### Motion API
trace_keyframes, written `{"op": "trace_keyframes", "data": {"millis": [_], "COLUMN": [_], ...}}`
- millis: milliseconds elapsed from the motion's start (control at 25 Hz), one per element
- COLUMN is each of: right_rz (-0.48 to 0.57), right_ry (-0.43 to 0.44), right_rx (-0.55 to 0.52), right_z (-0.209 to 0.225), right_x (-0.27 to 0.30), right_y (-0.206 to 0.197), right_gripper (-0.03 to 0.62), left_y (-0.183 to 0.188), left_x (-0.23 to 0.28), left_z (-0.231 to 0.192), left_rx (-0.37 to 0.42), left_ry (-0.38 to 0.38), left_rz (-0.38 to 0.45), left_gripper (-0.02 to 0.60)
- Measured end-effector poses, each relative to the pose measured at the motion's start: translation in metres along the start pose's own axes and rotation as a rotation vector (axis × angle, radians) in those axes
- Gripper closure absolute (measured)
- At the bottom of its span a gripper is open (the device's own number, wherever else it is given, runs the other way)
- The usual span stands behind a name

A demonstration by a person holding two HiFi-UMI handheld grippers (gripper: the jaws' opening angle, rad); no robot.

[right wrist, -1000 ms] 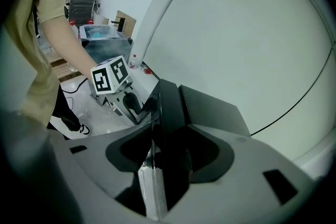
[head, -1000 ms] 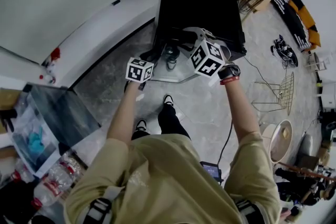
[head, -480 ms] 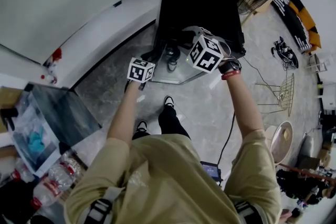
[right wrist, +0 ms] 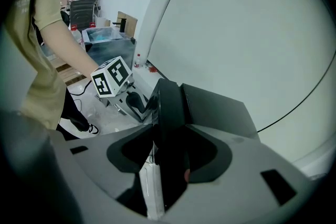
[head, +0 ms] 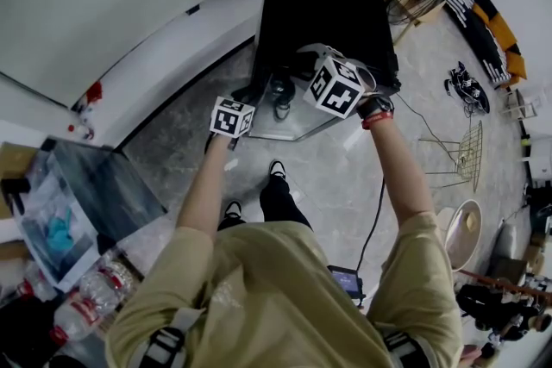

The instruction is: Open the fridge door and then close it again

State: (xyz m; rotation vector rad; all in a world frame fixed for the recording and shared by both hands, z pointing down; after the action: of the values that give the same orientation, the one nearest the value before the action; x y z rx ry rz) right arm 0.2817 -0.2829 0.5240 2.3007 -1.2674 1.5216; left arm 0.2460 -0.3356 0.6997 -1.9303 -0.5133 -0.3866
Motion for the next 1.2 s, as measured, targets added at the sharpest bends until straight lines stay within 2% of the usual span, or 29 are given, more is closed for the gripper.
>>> {"op": "trace_keyframes", "data": {"millis": [320,560,1040,1200], "right_rz": [-0.014,-0.012,-0.011,-0.021], "right_ry": [0.006,0.043,0.038,0.069], "right_rx": [0.0,-0.055,-0.067,-0.085], "right_z": [0.0,-0.02,-0.03,-0.038], "right_x": [-0.001,-0.01,-0.015,-0.019], "right_y": [0.001,0.008,0.011,0.012], "right_gripper": [0.388,0.387,0.384,0.384], "left_y": [0.0,-0.018,-0.027,-0.033], "left_x": [-0.001,-0.017,-0.027,-0.031], "left_z": [0.001,0.013,0.021,0.026], "left_rx": [0.003,0.018,-0.01,-0.021], "left_ry": [0.023,-0.012,0.029,0.043], "left_rz": [-0.005,0.005,-0.002,-0.023], "left_gripper": [0.446,0.446,0.446,0.446]}}
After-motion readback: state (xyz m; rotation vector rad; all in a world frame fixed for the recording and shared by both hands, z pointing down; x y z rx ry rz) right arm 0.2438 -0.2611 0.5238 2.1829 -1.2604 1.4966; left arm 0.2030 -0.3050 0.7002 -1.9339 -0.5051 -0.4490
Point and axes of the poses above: the fingertips, and each gripper's own axes: x forward along the fingers, z to its right, y out of its top, the point moved 1 cm from there along -x, backward along the fingers, and after that the axes turned 10 degrees about -x, right-handed, at the moved point
